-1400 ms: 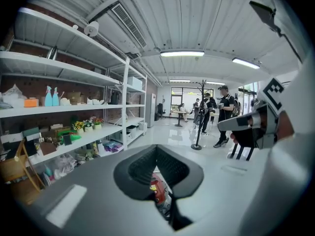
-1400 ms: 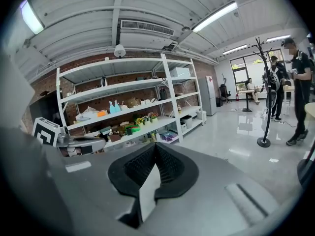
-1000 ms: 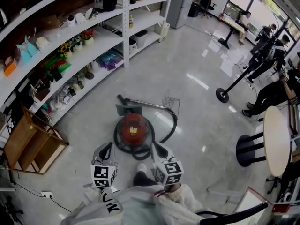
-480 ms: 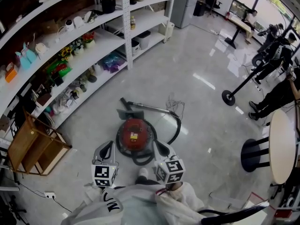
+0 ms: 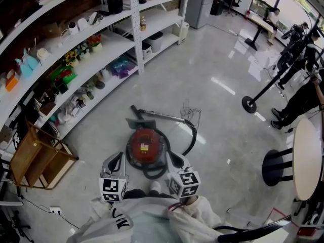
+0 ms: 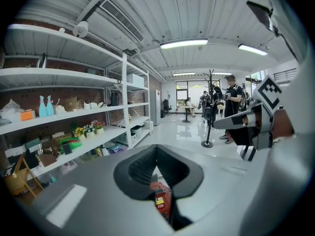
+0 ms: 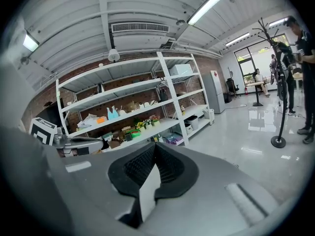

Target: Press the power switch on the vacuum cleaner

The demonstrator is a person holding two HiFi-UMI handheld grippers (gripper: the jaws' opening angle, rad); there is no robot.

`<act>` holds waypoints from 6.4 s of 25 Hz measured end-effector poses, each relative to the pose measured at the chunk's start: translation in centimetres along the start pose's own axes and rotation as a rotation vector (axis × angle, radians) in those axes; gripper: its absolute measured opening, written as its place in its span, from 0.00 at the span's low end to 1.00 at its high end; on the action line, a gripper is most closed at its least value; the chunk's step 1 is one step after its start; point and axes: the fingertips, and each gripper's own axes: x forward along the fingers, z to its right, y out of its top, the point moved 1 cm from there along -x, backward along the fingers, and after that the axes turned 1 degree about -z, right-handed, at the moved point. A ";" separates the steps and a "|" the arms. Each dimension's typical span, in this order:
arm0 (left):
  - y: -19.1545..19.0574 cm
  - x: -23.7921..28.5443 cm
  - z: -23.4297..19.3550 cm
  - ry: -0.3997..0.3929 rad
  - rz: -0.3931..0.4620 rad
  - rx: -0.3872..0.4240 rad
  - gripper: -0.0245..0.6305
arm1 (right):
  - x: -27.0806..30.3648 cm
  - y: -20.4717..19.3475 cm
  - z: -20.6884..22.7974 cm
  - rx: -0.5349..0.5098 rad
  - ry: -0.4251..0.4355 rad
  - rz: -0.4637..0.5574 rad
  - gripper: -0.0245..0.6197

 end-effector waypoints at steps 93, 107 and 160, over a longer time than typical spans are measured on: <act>-29.1 16.3 3.8 -0.236 -0.426 -0.043 0.04 | 9.6 -18.4 5.5 0.159 -0.179 -0.266 0.04; -34.0 19.1 3.7 -0.243 -0.489 0.034 0.04 | 9.1 -18.8 5.4 0.158 -0.184 -0.301 0.04; -40.7 21.5 4.4 -0.278 -0.641 0.136 0.04 | 8.5 -19.7 6.6 0.200 -0.212 -0.315 0.04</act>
